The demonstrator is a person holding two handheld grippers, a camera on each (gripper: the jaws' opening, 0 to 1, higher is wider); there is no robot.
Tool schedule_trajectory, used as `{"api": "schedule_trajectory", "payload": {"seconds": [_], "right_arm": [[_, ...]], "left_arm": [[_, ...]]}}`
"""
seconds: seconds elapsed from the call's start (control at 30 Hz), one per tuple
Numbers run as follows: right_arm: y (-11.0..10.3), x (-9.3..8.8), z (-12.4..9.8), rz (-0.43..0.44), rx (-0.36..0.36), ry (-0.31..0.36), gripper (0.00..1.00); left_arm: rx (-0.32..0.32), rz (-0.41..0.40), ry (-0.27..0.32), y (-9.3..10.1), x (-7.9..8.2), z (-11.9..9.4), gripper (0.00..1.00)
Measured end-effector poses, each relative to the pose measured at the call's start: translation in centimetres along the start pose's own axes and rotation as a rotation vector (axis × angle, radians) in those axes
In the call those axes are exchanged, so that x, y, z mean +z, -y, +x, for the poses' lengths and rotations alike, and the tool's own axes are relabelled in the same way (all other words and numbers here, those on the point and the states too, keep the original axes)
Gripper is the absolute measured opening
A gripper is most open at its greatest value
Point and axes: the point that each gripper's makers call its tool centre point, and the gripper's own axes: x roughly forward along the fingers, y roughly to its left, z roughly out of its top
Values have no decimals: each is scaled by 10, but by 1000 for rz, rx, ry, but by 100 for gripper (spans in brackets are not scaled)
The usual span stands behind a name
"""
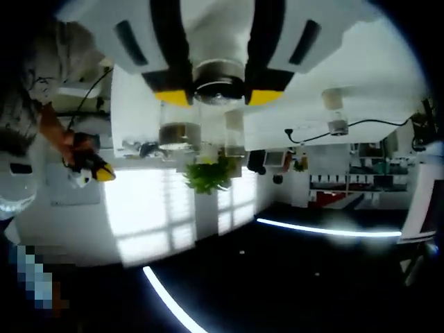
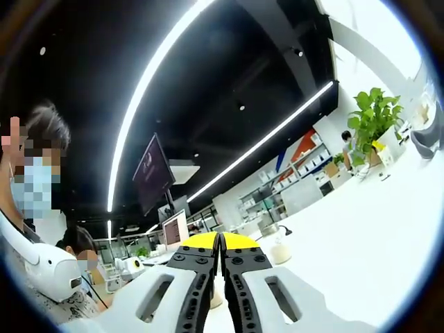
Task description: Rotate the seasoning bottle until the label or dispensing opening points toward the visible target arrow and the bottle remains upright within the marked orientation range
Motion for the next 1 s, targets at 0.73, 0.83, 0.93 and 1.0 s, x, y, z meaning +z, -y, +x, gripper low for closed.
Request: {"api": "schedule_trajectory", "payload": {"seconds": [0.73,0.83,0.93,1.0], "right_arm": [[-6,7,-1,55,60,44,0],[-10,6,-1,50,75,40,0],[-11,6,-1,51,81,41,0],[-12,6,-1,50,86,38,0]], "left_arm": [[-134,-18,-25,4,-1,3,31],[-168,-27,-17,8,-1,2,31],[-183,-29,-15,10,-2,1,31],[-202,-24,-14,12,-2,1,31]]}}
